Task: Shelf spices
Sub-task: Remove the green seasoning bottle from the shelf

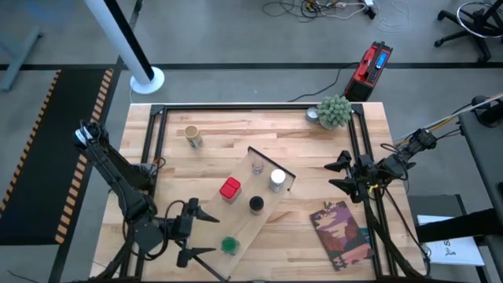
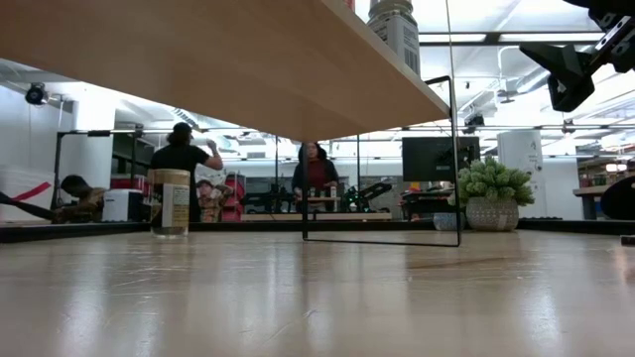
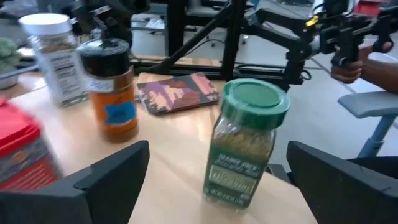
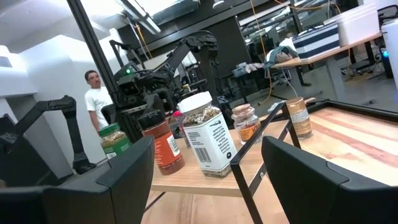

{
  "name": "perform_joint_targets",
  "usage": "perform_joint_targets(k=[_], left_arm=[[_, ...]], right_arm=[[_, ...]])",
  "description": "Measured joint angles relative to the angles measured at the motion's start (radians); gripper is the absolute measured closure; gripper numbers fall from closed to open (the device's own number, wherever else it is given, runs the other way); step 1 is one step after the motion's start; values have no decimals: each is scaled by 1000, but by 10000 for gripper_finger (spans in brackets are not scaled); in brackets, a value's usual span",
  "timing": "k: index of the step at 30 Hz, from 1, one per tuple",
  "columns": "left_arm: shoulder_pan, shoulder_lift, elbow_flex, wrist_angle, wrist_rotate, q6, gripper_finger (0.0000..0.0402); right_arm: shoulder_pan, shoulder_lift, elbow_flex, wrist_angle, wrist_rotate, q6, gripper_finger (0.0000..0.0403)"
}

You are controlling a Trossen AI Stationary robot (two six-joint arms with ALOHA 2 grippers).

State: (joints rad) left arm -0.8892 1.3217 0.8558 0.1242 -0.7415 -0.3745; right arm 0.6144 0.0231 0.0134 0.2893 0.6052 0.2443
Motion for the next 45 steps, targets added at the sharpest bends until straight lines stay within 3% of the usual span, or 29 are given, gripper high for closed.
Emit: perform_joint_targets(k=[9,16,23,27,37,45], left_arm=[[26,39,0,84,54,26,46],[48,78,0,131,80,60,28],[71,135,68,116,92,151,16],[87,187,124,27,105,163,20],[111,226,171,3,132,140,63],[114,225,165,0,133,129,135]], right_arm=[[0,0,0,0,0,0,130],[0,0,0,0,0,0,130],[0,0,0,1,-1,0,130],[0,0,0,4,-1,0,130],[0,0,0,3,-2,0,130],[0,0,0,4,-2,1,130]])
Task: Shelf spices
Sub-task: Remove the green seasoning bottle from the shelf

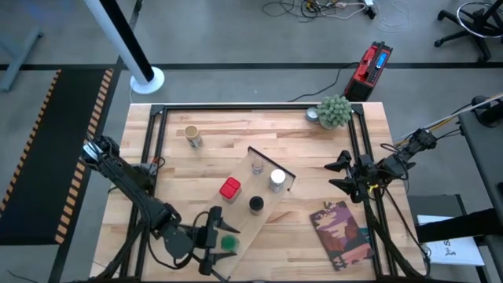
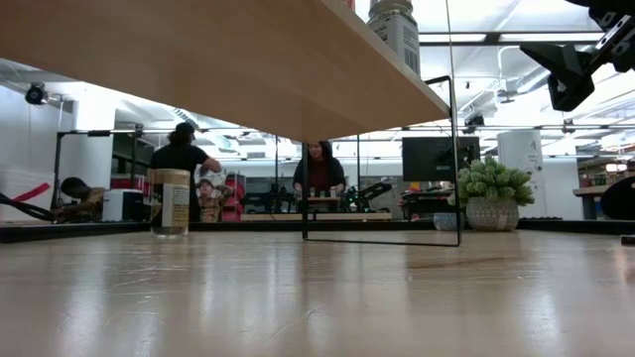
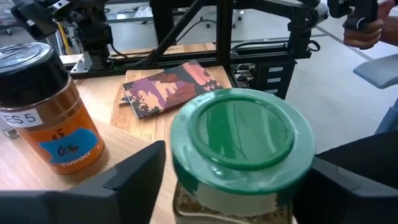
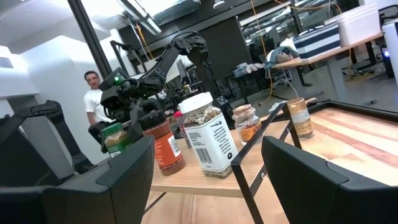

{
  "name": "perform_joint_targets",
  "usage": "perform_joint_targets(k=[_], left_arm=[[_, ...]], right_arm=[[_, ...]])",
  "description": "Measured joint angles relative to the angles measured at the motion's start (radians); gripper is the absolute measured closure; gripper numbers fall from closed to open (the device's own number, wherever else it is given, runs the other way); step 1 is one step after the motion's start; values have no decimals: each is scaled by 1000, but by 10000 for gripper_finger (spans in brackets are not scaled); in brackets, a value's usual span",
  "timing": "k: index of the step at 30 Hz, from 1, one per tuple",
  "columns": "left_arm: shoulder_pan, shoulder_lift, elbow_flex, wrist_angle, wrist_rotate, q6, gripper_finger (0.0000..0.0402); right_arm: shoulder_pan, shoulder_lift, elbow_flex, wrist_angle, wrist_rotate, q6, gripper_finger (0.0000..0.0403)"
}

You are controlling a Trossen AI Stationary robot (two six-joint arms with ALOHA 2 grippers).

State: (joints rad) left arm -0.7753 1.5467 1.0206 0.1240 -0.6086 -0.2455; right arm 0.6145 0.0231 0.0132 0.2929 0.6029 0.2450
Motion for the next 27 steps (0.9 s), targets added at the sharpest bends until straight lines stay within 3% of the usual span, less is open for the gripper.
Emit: perform_joint_targets(k=[8,18,27], left_arm=[[1,-4,-1,-12,0,-7,215],[0,-11,-1,-31,-1,-10,201],[0,-51,-2,-131,-2,-35,216]], right_arm=[[0,0,0,0,0,0,130],[0,0,0,0,0,-2,130],[0,0,0,2,0,2,130]])
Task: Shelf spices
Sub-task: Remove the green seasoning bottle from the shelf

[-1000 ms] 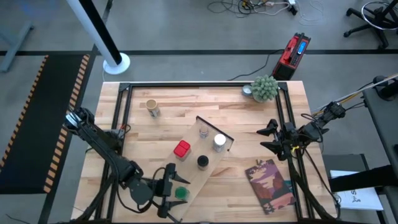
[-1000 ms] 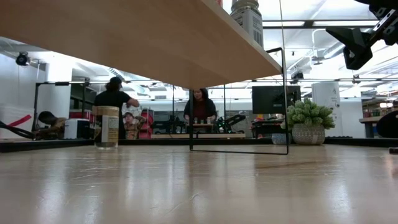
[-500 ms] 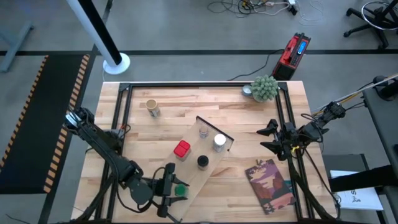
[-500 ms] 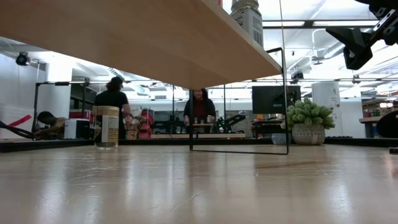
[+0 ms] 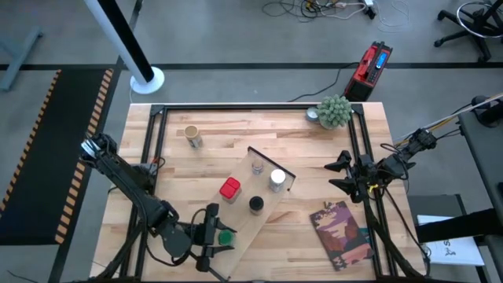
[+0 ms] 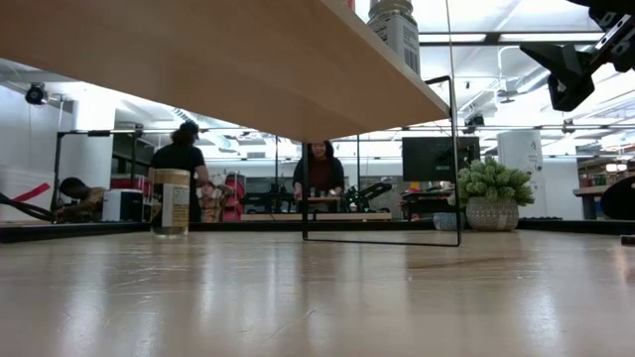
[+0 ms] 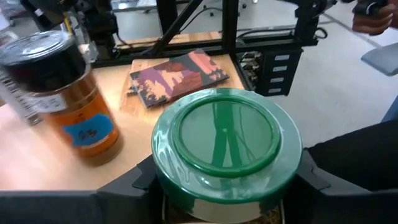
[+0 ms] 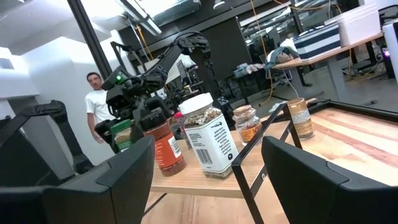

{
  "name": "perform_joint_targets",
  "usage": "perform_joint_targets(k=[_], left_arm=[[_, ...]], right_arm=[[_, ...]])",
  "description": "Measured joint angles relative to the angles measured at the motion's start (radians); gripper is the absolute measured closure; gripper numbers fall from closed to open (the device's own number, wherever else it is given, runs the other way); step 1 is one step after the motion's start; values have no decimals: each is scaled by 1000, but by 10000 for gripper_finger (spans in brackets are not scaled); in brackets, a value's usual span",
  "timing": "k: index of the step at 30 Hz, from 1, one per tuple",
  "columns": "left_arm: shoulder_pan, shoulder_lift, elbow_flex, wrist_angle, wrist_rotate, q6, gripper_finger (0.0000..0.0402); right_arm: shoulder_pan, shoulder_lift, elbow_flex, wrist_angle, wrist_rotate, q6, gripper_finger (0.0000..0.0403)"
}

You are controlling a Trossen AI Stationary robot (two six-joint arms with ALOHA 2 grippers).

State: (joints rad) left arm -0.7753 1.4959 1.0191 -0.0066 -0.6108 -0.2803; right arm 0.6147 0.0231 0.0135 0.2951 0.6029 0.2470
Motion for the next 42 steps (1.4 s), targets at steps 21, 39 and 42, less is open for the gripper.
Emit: perform_joint_targets(k=[21,39,42], left_arm=[[-26,-211,-1,-501,-21,-275,216],[-41,-351,-43,-690,-173,-344,216],[-50,-388,-84,-688,-194,-362,216]], right_arm=[[0,0,0,-2,0,-3,130],[0,0,0,-7,-10,4,130],[0,0,0,-7,-10,4,130]])
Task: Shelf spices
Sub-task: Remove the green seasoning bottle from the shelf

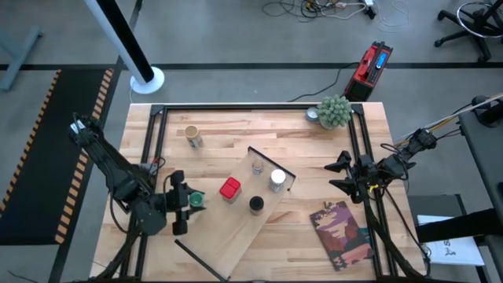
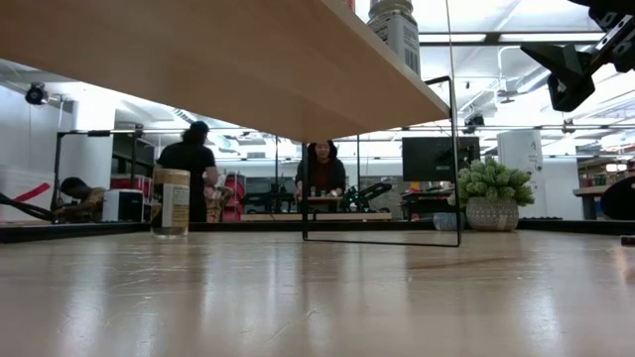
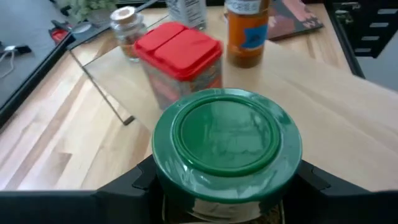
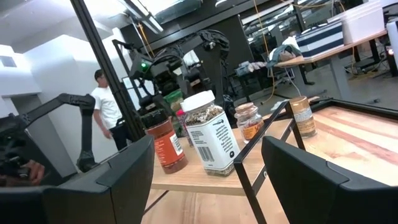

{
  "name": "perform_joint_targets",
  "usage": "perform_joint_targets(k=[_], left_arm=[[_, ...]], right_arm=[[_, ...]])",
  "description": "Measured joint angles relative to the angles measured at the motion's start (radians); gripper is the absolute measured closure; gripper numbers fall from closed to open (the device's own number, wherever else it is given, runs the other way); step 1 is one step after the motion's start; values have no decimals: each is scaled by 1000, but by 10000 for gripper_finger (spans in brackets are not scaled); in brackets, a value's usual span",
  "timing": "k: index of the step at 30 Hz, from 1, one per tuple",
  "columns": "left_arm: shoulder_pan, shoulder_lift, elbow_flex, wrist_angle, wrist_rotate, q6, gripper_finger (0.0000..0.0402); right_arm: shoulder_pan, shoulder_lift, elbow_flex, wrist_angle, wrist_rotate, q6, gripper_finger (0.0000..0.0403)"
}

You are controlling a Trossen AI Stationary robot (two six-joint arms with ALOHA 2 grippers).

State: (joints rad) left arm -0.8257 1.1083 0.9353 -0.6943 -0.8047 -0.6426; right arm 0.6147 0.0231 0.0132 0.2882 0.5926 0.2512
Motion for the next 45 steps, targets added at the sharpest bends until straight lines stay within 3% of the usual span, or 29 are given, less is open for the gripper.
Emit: perform_joint_targets(k=[11,17,38,42,45], left_arm=[[-2,-228,-351,244,-94,-51,216],[-1,-323,-467,312,-202,-92,216],[48,-341,-684,312,-387,-378,215],[122,-337,-704,293,-366,-386,214],[208,-336,-704,273,-287,-326,214]], right_arm=[[0,0,0,0,0,0,130],[0,0,0,0,1,0,130],[0,0,0,-17,4,-7,130],[0,0,0,-18,10,-7,130],[0,0,0,-18,11,-8,130]])
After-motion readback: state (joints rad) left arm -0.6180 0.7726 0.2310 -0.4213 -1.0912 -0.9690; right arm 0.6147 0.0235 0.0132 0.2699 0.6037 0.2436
